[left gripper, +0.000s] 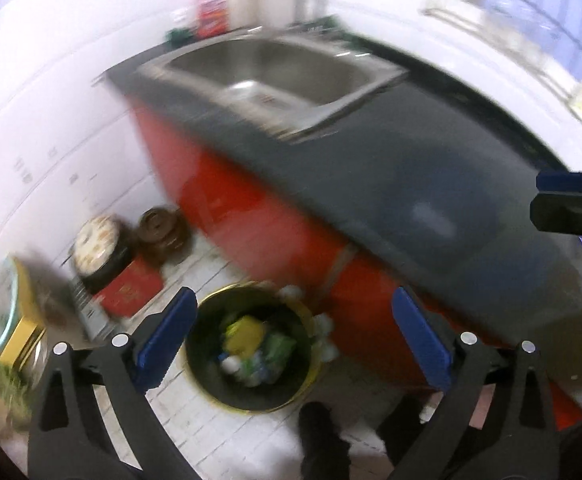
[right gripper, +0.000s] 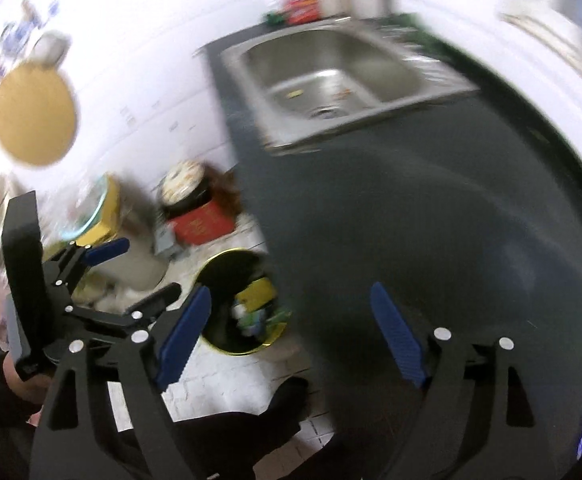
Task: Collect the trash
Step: 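Return both tools to the trash pile on the countertop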
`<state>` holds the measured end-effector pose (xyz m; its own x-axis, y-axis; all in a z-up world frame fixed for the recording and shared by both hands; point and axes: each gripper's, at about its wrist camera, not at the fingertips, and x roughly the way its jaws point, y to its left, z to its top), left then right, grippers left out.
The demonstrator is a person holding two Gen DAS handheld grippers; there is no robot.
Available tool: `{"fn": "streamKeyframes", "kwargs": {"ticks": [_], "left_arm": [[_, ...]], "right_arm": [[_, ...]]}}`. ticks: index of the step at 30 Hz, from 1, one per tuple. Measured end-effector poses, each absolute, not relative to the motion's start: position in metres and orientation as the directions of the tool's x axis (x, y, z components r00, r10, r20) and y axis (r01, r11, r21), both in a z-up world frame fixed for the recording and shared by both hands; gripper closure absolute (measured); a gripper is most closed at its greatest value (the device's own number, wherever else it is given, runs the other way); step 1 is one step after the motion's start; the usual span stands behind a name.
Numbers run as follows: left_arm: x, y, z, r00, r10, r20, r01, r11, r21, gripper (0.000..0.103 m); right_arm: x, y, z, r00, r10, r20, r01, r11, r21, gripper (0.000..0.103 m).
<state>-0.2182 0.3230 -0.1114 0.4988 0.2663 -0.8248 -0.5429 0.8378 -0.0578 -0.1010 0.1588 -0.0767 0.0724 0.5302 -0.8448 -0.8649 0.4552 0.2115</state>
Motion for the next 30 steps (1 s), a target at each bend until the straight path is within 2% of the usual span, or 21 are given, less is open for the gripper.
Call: {"fn": "streamKeyframes", "kwargs": {"ticks": [7,16,22,30], "left_arm": [[-0.117,0.234,-0.085,0.604,0.091,-0.792,-0.223,0.973,-0.058,0.008],[-0.017,0.084,-0.065,0.627,-0.142,-0.766,0.150,0.987,-0.061,0.008],[0.018,0.023,-0.067,0.595,-0.212,-0.775,0.273,0.961,-0.053,0.008],[0.049,-0.024,-0.072,0.545,-0.243,-0.803,0.327,0.943,-0.063,0.008]], "right_arm": [[-0.036,0.009,-0.051,0.302,0.496,-0.814,-0.659,0.725,0.198,0.023],[-0.004,-0.188,-0.049,0.492,0.329,-0.806,-0.314,0.931,0.189,0.023],[-0.005,-0.265,-0.063,0.510,0.249,-0.823,-0.192,0.966,0.173,0.023],[0.014,-0.288,-0.088,0.468,0.268,-0.842,-0.185,0.962,0.203,0.023]]}}
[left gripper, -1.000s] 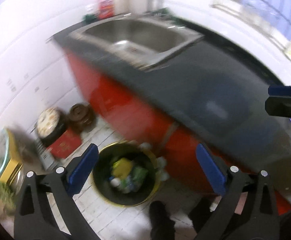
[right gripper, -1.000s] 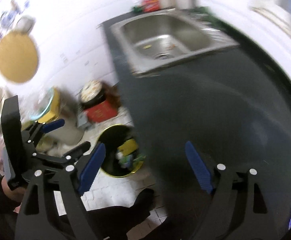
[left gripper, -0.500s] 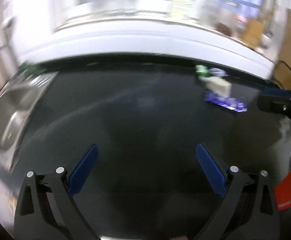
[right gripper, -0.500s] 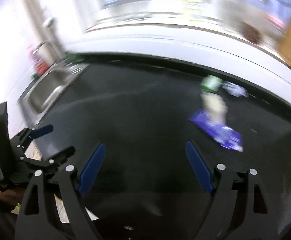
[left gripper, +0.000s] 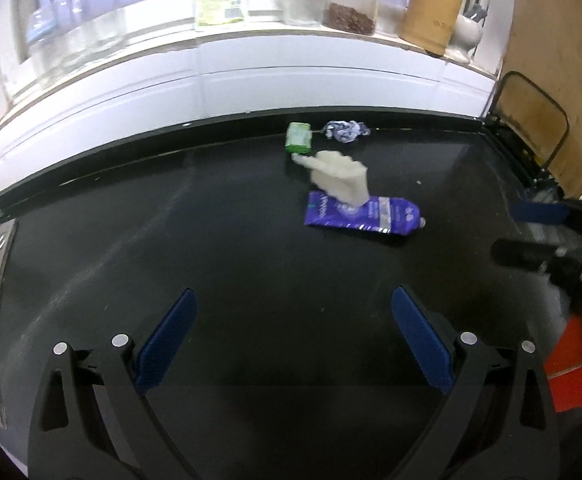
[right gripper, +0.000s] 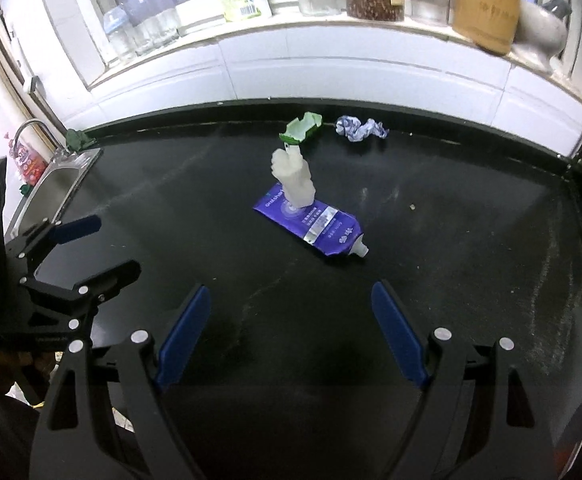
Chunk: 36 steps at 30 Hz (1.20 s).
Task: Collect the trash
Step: 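Return both tools to the trash pile on the countertop, then grasp the white foam brush with the left tool while the right tool grasps the purple toothpaste tube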
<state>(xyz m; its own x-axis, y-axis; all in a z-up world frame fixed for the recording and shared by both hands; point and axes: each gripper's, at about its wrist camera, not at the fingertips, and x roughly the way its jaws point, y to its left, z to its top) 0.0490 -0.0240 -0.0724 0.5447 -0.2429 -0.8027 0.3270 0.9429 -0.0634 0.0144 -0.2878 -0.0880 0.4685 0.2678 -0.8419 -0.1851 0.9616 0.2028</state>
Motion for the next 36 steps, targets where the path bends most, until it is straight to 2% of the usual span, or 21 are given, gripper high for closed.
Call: {"fn": "streamKeyframes", "kwargs": {"ticks": [12,22,24,26,28,29,30,32,36], "left_arm": [[0.167,-0.092,-0.108,0.444,-0.243,-0.862,0.287,0.950,-0.120,0.008],[0.240,-0.117,-0.158,0.345,-0.210,-0.915,0.231,0.964,-0.134,0.009],[0.246,-0.117,-0.163,0.341,-0.213,-0.916,0.230,0.963,-0.139,0.016],[0.249,-0.115,-0.167,0.330,-0.218,-0.918,0.240,0.960,-0.142,0.030],[0.250,-0.114,-0.169,0.324,-0.230,-0.917,0.255,0.955,-0.150,0.041],[0.250,-0.113,-0.168,0.326,-0.237,-0.915,0.262,0.953,-0.154,0.054],[0.249,-0.112,-0.166,0.326,-0.243,-0.913,0.269,0.950,-0.157,0.058],[0.248,-0.110,-0.163,0.335,-0.241,-0.911,0.275,0.950,-0.150,0.068],[0.240,-0.103,-0.150,0.353,-0.240,-0.904,0.280,0.949,-0.142,0.071]], "right_arm": [[0.090,-0.308,-0.142,0.377,0.302,-0.876,-0.267,0.941,0.209,0.023],[0.135,-0.292,-0.194,0.298,0.325,-0.898,-0.448,0.878,0.169,0.023],[0.143,-0.286,-0.203,0.291,0.324,-0.900,-0.493,0.857,0.149,0.023],[0.146,-0.280,-0.207,0.303,0.325,-0.896,-0.547,0.829,0.116,0.022],[0.148,-0.272,-0.209,0.317,0.317,-0.894,-0.598,0.799,0.072,0.027],[0.148,-0.270,-0.209,0.321,0.319,-0.892,-0.615,0.787,0.060,0.033],[0.147,-0.267,-0.208,0.324,0.327,-0.887,-0.635,0.771,0.052,0.041],[0.145,-0.261,-0.207,0.315,0.336,-0.887,-0.661,0.749,0.048,0.043],[0.132,-0.254,-0.204,0.299,0.338,-0.892,-0.688,0.724,0.044,0.050]]}}
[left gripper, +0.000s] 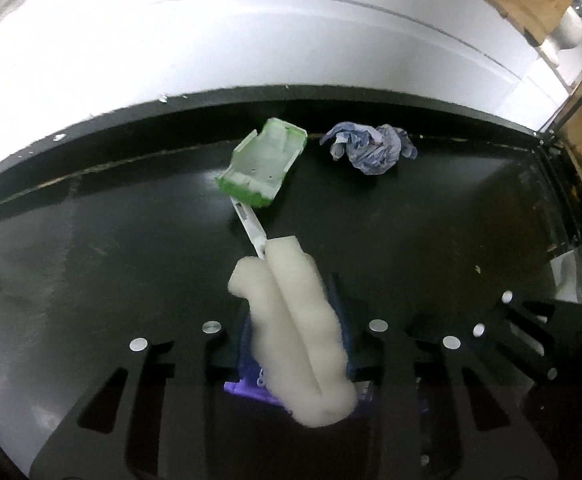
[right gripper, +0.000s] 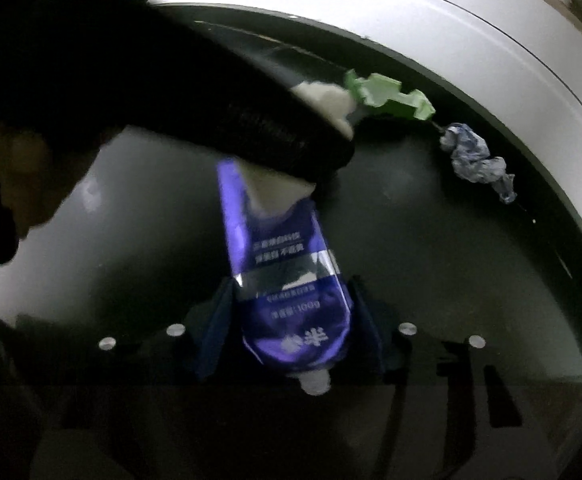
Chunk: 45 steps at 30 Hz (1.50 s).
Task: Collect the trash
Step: 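Grasp the white foam brush with the left tool while the right tool grasps the purple toothpaste tube, then carry brush and toothpaste tube to the black bin and open both tools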
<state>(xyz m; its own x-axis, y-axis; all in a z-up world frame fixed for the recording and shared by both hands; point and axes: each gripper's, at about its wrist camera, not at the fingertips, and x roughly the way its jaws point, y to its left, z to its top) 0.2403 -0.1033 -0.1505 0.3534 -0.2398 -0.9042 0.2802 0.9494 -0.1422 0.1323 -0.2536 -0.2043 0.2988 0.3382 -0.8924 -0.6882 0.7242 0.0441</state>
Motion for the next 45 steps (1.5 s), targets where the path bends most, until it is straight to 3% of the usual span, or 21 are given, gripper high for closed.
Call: {"fn": "streamKeyframes", "kwargs": {"ticks": [7,13,19,28,38,45], "left_arm": [[0.201,-0.082,-0.115,0.412,-0.239,-0.879,0.288,0.950,-0.123,0.072],[0.146,-0.048,-0.091,0.462,-0.217,-0.860,0.274,0.957,-0.094,0.072],[0.092,-0.018,-0.085,0.469,-0.201,-0.860,0.266,0.961,-0.079,0.072],[0.040,0.020,-0.082,0.493,-0.164,-0.854,0.239,0.970,-0.049,0.072],[-0.024,0.111,-0.069,0.546,-0.015,-0.838,0.008,1.000,-0.012,0.072],[-0.102,0.190,-0.069,0.528,0.154,-0.835,-0.243,0.970,0.025,0.072]], "right_arm": [[0.084,-0.244,-0.191,0.292,0.325,-0.899,-0.690,0.723,0.037,0.051],[0.045,-0.245,-0.175,0.315,0.311,-0.897,-0.586,0.807,0.074,0.051],[0.018,-0.243,-0.153,0.368,0.298,-0.881,-0.467,0.879,0.102,0.051],[-0.001,-0.222,-0.123,0.438,0.272,-0.857,-0.466,0.884,0.042,0.051],[-0.003,-0.125,-0.095,0.397,0.391,-0.830,-0.661,0.750,0.038,0.051],[-0.026,-0.015,-0.081,0.234,0.526,-0.817,-0.815,0.564,0.130,0.051]]}}
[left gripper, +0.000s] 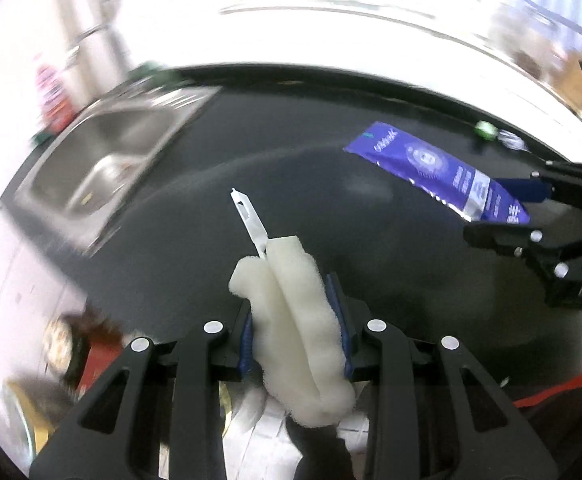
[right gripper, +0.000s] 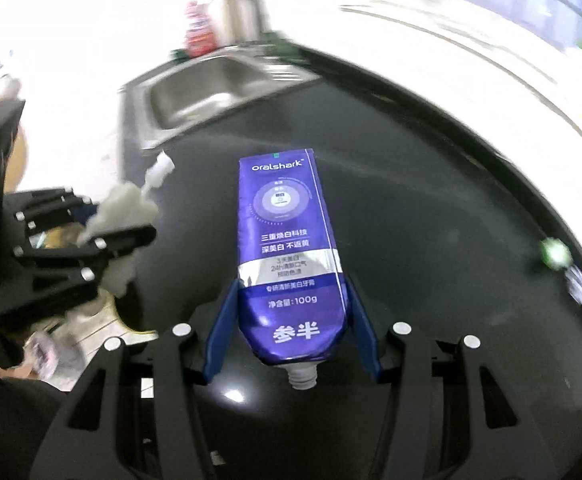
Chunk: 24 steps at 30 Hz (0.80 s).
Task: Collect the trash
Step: 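Carry brush and toothpaste tube to the black bin and open both tools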
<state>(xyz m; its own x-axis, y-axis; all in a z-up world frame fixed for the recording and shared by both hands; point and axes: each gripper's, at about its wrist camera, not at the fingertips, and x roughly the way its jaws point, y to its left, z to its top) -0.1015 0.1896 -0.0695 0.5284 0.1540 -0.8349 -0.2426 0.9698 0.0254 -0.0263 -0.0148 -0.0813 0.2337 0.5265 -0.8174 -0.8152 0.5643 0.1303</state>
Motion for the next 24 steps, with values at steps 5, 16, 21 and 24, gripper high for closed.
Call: {"fn": "streamKeyframes", "kwargs": {"ticks": [5,16,21,24], "left_arm": [[-0.167,0.242,-0.079,0.475,0.237,-0.848,-0.428,0.904,0.013,0.072],[-0.259,0.316,-0.101,0.390,0.307,-0.868,-0.632,0.775,-0.010,0.072],[-0.276,0.333,-0.107,0.381,0.308,-0.872,-0.654,0.757,-0.019,0.072],[-0.282,0.340,-0.109,0.385,0.303,-0.871,-0.661,0.750,-0.031,0.072]], "right_arm": [[-0.066,0.066,-0.077,0.081,0.580,-0.811,-0.896,0.399,0.196,0.051],[-0.152,0.193,-0.087,-0.124,0.552,-0.825,-0.950,0.175,0.260,0.051],[-0.172,0.224,-0.096,-0.159,0.525,-0.836,-0.947,0.158,0.279,0.051],[-0.178,0.238,-0.102,-0.172,0.513,-0.841,-0.943,0.161,0.291,0.051]]}}
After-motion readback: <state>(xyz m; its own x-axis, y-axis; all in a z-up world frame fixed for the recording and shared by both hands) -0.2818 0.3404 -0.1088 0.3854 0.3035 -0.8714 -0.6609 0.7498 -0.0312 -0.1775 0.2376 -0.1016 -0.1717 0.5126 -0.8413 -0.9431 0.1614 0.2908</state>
